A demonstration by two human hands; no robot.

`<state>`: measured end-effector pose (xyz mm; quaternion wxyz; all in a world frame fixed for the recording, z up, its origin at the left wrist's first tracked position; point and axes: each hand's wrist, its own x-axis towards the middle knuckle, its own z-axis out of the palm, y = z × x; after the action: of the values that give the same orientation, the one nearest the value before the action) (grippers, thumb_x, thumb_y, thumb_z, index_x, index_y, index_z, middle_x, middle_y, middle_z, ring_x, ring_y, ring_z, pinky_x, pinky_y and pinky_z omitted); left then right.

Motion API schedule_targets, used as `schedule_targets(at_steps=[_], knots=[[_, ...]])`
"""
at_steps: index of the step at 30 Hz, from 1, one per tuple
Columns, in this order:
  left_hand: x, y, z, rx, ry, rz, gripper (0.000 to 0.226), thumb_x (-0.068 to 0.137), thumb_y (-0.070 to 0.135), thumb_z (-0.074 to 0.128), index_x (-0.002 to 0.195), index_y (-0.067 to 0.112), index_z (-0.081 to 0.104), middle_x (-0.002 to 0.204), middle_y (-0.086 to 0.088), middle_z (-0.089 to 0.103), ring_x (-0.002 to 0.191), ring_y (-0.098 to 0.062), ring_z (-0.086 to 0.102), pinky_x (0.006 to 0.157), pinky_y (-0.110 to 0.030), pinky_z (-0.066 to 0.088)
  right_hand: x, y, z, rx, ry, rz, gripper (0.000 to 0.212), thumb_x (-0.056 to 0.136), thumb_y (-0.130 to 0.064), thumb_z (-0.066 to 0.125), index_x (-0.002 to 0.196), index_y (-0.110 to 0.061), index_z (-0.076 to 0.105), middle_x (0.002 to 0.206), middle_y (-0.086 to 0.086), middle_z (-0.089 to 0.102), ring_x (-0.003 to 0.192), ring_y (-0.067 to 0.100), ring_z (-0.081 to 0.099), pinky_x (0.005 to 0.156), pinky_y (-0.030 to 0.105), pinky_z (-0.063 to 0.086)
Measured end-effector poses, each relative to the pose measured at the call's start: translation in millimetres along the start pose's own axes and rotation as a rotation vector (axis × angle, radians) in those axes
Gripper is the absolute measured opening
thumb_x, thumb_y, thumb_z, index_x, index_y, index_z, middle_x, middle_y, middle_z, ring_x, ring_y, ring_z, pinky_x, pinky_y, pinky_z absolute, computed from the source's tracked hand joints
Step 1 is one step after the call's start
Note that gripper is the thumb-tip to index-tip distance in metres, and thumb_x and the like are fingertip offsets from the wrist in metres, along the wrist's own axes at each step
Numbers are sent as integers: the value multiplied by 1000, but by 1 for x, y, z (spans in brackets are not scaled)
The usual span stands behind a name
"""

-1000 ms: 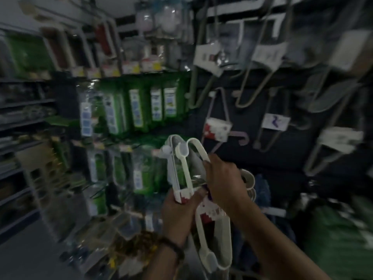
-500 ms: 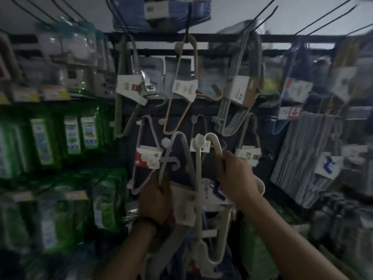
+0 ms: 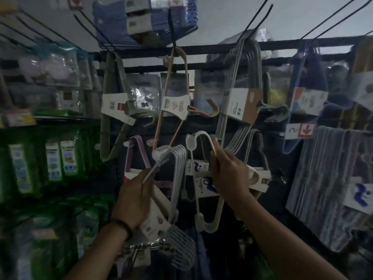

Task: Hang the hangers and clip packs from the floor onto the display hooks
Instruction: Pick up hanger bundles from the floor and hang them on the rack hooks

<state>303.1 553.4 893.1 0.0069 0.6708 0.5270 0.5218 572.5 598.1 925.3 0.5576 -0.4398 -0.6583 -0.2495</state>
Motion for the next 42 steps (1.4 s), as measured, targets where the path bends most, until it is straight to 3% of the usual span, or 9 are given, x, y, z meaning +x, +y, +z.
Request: schedule_targets(at_steps=[7, 13, 22, 26, 29, 32, 34, 36, 42], knots=[[9, -4, 10, 54, 45, 11, 31, 108, 45, 39, 129, 43, 61, 66, 8, 67, 60, -5, 63, 58, -37, 54, 32, 13, 55, -183, -329, 166, 21, 109, -24, 46, 99, -15, 61, 77, 1, 64, 58, 19, 55, 46, 27, 34], [7, -23, 1, 142, 15, 6, 32, 106, 44, 39, 125, 40, 64, 59, 3, 62, 50, -9, 59, 46, -37, 47, 72, 6, 80, -368, -624, 221, 13, 104, -7, 52, 107, -11, 63, 105, 12, 69, 96, 31, 69, 71, 40, 54], [10, -51, -23, 178, 25, -50, 51, 104, 54, 33, 134, 26, 63, 62, 1, 64, 53, -18, 61, 50, -40, 52, 78, -9, 91, -352, -657, 243, 26, 104, -23, 49, 108, -10, 71, 103, 10, 70, 96, 32, 69, 67, 39, 48], [3, -65, -30, 78, 100, -92, 52, 101, 60, 30, 122, 30, 67, 58, 0, 61, 52, -18, 61, 50, -43, 54, 61, -55, 64, -142, -513, 418, 34, 101, -44, 49, 116, -16, 58, 111, 9, 67, 101, 38, 68, 73, 39, 47], [-2, -67, -37, 26, 162, -137, 38, 99, 54, 33, 96, 32, 63, 58, -2, 58, 50, -21, 56, 51, -47, 51, 35, -107, 47, 171, -487, 253, 31, 104, -53, 44, 98, -26, 58, 90, -1, 70, 82, 23, 68, 64, 35, 46], [-3, -74, -45, 24, 185, -169, 24, 109, 38, 40, 113, 32, 62, 69, 2, 63, 57, -18, 59, 56, -41, 54, 4, -164, 38, 548, -612, 89, 44, 97, -71, 45, 114, -32, 59, 84, -7, 70, 73, 9, 66, 61, 36, 49], [-6, -78, -50, -39, 223, -173, 23, 110, 35, 43, 125, 39, 60, 83, 12, 70, 70, -12, 66, 68, -36, 58, -12, -184, 51, 466, -728, 2, 83, 94, -80, 42, 158, -29, 29, 127, -4, 69, 102, 17, 69, 78, 41, 56], [-11, -82, -53, -71, 246, -153, 26, 110, 38, 42, 129, 43, 59, 86, 12, 72, 71, -6, 68, 69, -33, 59, -22, -191, 66, 316, -708, -80, 93, 99, -74, 36, 166, -29, -11, 152, 2, 53, 113, 23, 65, 82, 41, 55], [-1, -90, -57, -16, 284, -59, 28, 108, 41, 39, 123, 36, 63, 79, 4, 71, 67, -13, 66, 62, -41, 57, -17, -190, 89, 251, -545, -92, 76, 104, -61, 25, 160, -44, -22, 118, 3, 67, 80, 26, 67, 66, 46, 58]])
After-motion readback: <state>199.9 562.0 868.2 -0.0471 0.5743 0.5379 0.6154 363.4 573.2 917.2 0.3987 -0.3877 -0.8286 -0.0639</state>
